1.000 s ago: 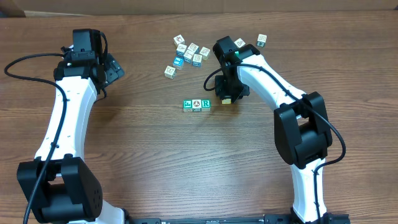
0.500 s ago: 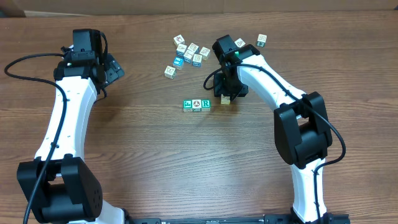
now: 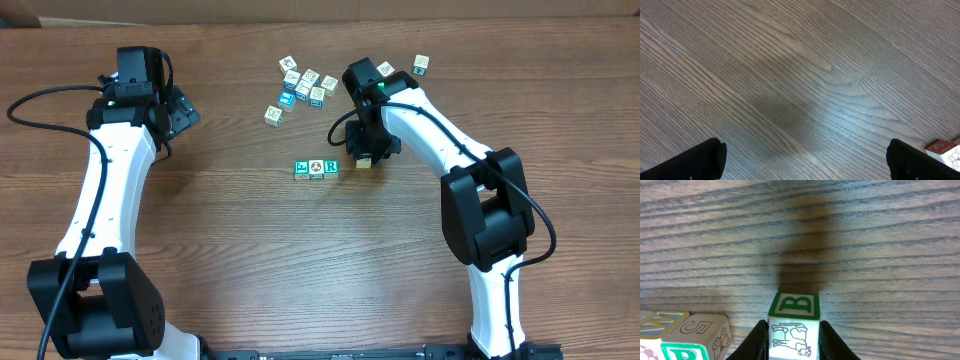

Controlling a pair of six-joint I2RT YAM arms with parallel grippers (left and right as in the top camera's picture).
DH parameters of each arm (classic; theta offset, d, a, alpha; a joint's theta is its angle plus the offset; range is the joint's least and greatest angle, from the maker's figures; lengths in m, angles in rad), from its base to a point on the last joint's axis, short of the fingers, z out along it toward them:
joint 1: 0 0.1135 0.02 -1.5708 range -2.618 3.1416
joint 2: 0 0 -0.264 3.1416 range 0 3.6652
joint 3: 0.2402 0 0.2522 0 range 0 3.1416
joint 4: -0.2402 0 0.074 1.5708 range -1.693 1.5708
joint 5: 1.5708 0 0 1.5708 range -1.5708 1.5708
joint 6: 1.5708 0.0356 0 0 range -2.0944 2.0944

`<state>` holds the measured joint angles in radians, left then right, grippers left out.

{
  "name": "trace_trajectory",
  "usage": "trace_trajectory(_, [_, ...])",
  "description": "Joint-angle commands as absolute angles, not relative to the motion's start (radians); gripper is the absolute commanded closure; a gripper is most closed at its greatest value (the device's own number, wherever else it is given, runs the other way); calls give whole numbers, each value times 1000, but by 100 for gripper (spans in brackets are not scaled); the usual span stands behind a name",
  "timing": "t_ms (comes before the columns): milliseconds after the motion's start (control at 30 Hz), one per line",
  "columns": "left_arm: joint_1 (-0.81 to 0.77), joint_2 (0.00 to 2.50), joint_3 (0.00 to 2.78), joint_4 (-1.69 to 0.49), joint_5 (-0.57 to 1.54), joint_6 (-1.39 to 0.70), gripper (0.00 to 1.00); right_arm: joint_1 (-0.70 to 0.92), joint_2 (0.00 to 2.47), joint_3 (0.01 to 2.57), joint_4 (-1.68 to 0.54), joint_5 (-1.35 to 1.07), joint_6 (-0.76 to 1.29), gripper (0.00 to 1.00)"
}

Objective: Form a horizontal line
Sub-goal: 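Lower the B block to the right of the R block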

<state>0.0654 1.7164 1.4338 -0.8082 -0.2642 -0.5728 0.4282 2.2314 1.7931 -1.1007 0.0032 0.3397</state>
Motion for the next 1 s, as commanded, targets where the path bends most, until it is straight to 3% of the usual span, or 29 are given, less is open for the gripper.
trace_trajectory(0, [58,1713,1440,-808,-262,-572,0,433,2202,1786,-1106,-3,340,79])
trace_trajectory(967, [58,1713,1440,-807,-262,-572,1,433,2202,1786,-1128,-144,340,78])
